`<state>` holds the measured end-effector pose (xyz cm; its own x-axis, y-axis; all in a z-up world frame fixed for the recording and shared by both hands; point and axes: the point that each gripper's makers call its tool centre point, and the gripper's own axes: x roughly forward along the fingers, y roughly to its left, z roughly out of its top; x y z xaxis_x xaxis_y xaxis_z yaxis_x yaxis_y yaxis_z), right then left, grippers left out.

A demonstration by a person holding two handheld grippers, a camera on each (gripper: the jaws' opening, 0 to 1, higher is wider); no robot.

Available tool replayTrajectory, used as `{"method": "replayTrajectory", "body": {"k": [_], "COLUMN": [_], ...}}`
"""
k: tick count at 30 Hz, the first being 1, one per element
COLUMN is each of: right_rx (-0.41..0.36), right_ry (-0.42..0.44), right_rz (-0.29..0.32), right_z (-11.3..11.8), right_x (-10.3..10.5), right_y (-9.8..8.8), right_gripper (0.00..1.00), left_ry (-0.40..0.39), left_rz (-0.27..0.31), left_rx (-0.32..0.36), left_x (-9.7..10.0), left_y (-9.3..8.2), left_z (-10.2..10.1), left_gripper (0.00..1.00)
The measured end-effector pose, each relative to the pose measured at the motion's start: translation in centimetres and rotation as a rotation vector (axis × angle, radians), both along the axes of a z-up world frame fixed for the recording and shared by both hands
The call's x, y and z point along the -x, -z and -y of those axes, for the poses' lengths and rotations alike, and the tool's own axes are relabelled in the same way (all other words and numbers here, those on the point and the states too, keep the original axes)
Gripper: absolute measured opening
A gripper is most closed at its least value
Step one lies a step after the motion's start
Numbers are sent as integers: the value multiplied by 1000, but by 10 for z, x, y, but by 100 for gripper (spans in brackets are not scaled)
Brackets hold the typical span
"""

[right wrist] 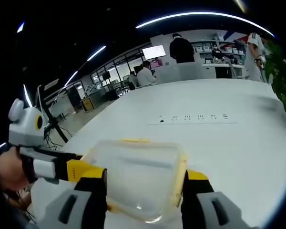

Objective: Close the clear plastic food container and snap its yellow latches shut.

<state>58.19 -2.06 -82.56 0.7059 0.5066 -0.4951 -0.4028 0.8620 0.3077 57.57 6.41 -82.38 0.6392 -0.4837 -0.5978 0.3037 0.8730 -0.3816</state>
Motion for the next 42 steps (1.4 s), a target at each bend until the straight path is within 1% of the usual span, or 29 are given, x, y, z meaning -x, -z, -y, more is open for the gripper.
{"method": "replayTrajectory", "body": {"k": [5, 9, 13, 17, 22, 24, 25, 26, 28, 29, 31, 32, 34, 35, 38, 39, 40, 41, 42], "right_rx": [0, -2, -6, -6, -38, -62, -77, -74, -70, -55, -65, -62, -58, -56, -44, -46, -49, -48, -45], "right_ry": [-1, 15, 33, 40, 44, 31, 26, 18, 15, 9, 0, -5, -6, -6, 3, 7, 13, 12, 14], "right_rz": [-1, 3, 12, 10, 8, -20, -55, -64, -30, -2, 23, 24, 26, 32, 42, 43, 45, 50, 53], "right_z": [-7, -8, -8, -8, -5, -6, -7, -7, -6, -3, -3, -2, 2, 4, 11, 13, 14, 14, 14], "right_x": [-13, -15, -16, -17, -18, -18, -17, -16, -16, -17, -18, -17, -19, -20, -21, -21, -19, -18, -16], "right_y": [0, 0, 0, 0, -1, 1, 3, 3, -5, -10, -16, -17, -17, -17, -17, -17, -19, -22, -24], "right_gripper": [63, 63, 63, 62, 61, 62, 62, 63, 67, 70, 78, 81, 85, 87, 94, 97, 100, 100, 100], "left_ry": [-6, 8, 16, 6, -10, -18, -8, -16, -23, -22, -30, -39, -48, -48, -63, -71, -69, -68, -62], "left_rz": [0, -8, -10, -6, -2, -9, -11, -32, -30, -21, 1, 18, 53, 49, 61, 60, 57, 60, 69], "left_rx": [2, 1, 0, 2, 1, 13, 16, 27, 33, 34, 26, 26, 47, 42, 21, 23, 27, 27, 11], "left_x": [-12, -19, -19, -20, -23, -22, -21, -20, -21, -21, -23, -24, -26, -25, -23, -22, -22, -21, -20], "left_y": [0, 1, 1, 1, 0, 0, 1, 1, 0, -2, -6, -9, -15, -13, -10, -9, -9, -10, -11], "left_z": [-6, -8, -8, -8, -9, -9, -10, -11, -11, -11, -14, -16, -16, -17, -22, -24, -26, -27, -29], "left_gripper": [52, 52, 52, 52, 56, 56, 56, 56, 56, 57, 62, 64, 66, 68, 81, 86, 89, 91, 97]}}
